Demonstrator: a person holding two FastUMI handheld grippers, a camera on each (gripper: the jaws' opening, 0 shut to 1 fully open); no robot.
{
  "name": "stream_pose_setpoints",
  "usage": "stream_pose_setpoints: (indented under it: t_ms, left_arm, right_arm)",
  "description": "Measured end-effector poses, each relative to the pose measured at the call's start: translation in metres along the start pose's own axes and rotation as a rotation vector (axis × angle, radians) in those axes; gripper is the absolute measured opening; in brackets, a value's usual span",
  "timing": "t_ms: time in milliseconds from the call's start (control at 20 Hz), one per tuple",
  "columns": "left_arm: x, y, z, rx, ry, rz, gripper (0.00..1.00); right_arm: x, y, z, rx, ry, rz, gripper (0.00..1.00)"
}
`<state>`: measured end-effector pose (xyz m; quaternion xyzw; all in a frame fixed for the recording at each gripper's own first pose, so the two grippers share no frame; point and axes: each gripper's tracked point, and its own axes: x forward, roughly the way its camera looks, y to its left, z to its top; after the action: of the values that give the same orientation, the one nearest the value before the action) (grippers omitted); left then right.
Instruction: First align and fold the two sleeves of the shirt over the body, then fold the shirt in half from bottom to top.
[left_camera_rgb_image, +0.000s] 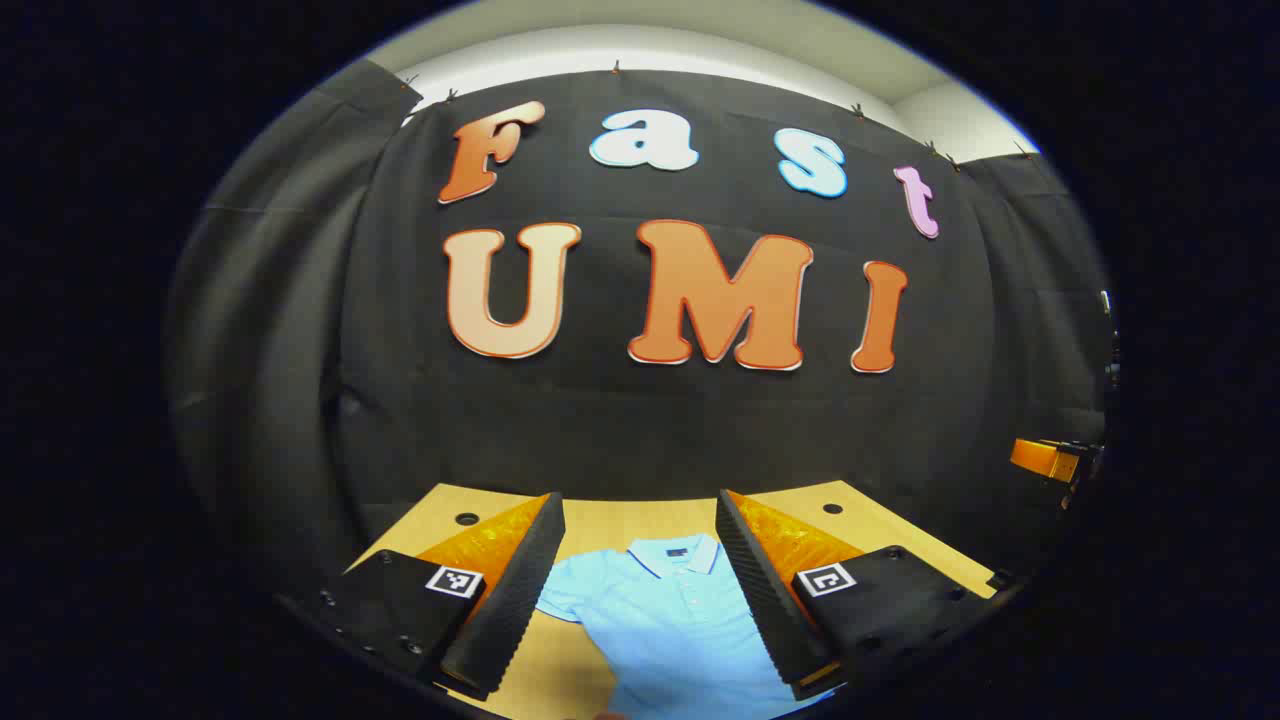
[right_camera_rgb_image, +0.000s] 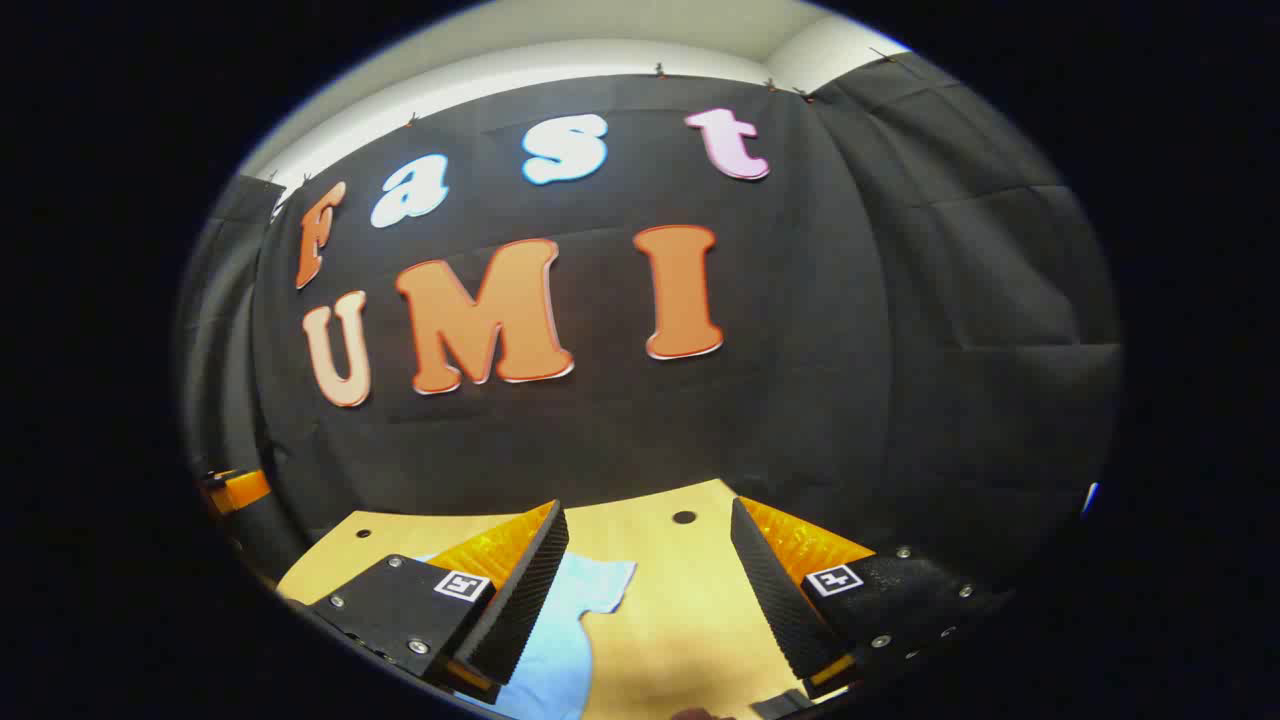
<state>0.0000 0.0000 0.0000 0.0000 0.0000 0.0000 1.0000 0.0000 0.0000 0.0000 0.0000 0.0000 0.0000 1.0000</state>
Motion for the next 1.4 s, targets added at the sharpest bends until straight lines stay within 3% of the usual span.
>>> stream_pose_setpoints:
  t_ms: [150,450,850,1100,1400]
  left_arm:
    - [-0.003,0.048,0.011,-0.008,-0.016,0.051,0.98]
    - [0.016,0.085,0.002,0.001,0.008,0.1,0.98]
    - [0.062,0.081,0.027,0.026,-0.035,0.169,0.98]
    - [0.083,0.078,0.013,0.022,-0.011,0.197,0.98]
    - [0.115,0.079,0.009,0.048,0.008,0.155,0.99]
  right_arm:
    - [-0.007,0.034,0.002,-0.007,0.018,0.032,0.99]
    - [0.023,0.046,0.017,-0.029,0.02,0.022,0.99]
    - [0.096,0.049,0.014,-0.031,0.07,0.062,0.99]
    - [0.126,0.049,-0.007,-0.046,0.141,0.073,1.0]
    - [0.139,0.047,-0.017,-0.065,0.196,0.021,0.99]
